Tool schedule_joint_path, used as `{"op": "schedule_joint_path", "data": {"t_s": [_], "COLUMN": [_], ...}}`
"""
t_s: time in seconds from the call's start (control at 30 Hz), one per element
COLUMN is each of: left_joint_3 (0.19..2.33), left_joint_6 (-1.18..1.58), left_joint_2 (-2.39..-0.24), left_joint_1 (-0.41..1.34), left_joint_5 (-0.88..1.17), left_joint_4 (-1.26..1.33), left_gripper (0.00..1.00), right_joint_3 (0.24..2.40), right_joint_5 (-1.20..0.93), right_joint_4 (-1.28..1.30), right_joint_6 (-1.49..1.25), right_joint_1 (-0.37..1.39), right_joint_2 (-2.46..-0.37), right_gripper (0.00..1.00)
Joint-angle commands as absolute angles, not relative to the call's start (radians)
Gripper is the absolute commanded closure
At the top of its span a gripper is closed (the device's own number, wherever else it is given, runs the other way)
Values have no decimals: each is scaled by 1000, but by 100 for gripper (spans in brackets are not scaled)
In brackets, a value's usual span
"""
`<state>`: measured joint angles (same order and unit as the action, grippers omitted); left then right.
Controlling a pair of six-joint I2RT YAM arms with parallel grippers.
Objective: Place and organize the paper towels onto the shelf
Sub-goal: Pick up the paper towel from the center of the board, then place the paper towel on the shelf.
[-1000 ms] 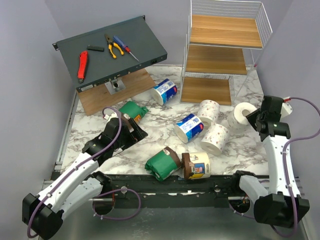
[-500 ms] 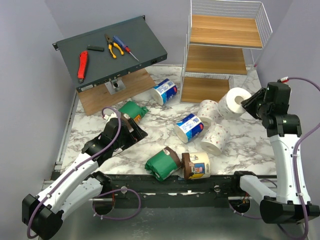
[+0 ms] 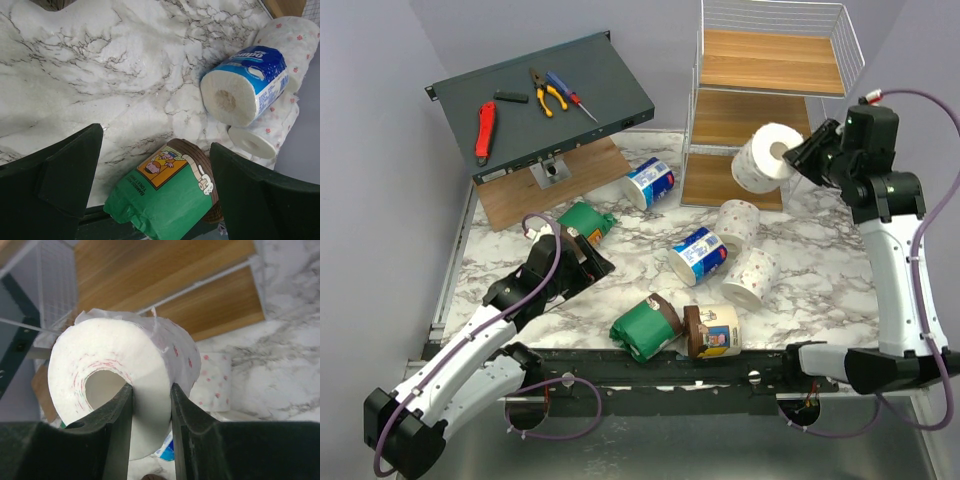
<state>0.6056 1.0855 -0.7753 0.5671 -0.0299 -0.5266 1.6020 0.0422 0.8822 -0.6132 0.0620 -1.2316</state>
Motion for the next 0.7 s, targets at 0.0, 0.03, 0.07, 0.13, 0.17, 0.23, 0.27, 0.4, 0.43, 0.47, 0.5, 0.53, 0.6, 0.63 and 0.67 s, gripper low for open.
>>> {"op": "schedule_joint_path", "data": {"t_s": [0.0, 0.03, 0.07, 0.13, 0.17, 0.23, 0.27, 0.4, 0.43, 0.47, 0.5, 0.53, 0.6, 0.63, 0.67], "left_joint_3": [665, 669, 673, 676, 676, 675, 675, 679, 681, 684, 687, 691, 694, 693, 695], "left_joint_6": [1079, 1077, 1077, 1077, 1077, 1078, 1078, 1077, 1075, 1074, 1072, 1070, 1066, 1065, 1063], "left_joint_2": [-793, -797, -801, -808, -811, -816, -818, -827, -828, -829, -832, -833, -834, -833, -834], "left_joint_1": [572, 572, 573, 572, 573, 572, 572, 572, 573, 573, 573, 572, 573, 572, 572], "left_joint_5": [-62, -64, -65, -65, -64, -63, -63, -63, -63, -64, -64, -66, -67, -67, -69], "left_joint_4": [-551, -551, -550, -545, -543, -537, -537, -536, -538, -541, -544, -547, -553, -555, -558], "left_gripper": [7, 7, 7, 7, 7, 7, 7, 7, 7, 7, 7, 7, 7, 7, 7], "right_joint_3": [1828, 1888, 1956, 2088, 2141, 2243, 2286, 2403, 2429, 2443, 2452, 2445, 2406, 2392, 2387], "right_joint_5": [46, 51, 54, 53, 46, 49, 53, 76, 84, 91, 93, 91, 83, 81, 83], "right_joint_4": [881, 902, 921, 964, 984, 1010, 1018, 1022, 1020, 1013, 999, 973, 909, 883, 861], "right_joint_6": [-612, -609, -605, -603, -601, -599, -596, -589, -592, -599, -606, -616, -640, -650, -660], "right_joint_1": [155, 179, 195, 219, 222, 222, 222, 222, 222, 222, 222, 222, 222, 222, 222], "right_joint_2": [-1314, -1341, -1374, -1432, -1460, -1507, -1521, -1584, -1598, -1611, -1617, -1620, -1611, -1609, -1612], "right_gripper": [69, 69, 69, 69, 69, 69, 69, 69, 69, 69, 69, 69, 69, 69, 69]}}
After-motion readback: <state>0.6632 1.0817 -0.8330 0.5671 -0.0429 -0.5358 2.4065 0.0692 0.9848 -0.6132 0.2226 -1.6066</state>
